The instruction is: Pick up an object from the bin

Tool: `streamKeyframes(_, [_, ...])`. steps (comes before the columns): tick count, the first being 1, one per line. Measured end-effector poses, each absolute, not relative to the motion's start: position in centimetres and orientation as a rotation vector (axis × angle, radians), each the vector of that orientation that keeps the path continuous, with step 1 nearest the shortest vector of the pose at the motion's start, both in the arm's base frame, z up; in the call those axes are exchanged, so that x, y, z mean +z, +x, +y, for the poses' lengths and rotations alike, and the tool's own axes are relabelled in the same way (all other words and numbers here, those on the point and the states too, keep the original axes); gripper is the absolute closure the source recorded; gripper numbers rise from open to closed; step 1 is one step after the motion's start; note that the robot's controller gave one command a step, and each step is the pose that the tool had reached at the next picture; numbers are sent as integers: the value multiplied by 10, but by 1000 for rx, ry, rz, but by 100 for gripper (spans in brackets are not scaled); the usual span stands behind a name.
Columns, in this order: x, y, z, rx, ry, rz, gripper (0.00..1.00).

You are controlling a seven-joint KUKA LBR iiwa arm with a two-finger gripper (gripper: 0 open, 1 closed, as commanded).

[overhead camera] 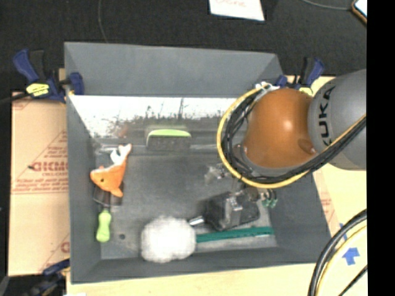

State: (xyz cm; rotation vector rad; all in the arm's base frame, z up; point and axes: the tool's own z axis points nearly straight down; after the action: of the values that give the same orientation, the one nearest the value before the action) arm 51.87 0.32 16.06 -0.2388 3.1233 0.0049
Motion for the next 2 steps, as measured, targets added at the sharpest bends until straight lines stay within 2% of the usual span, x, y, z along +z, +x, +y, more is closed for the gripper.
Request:
streamKeyframes(1, [121,474,1,2,-266,3128,0])
streamKeyframes(2, [70,513,10,2,-626,3063,0])
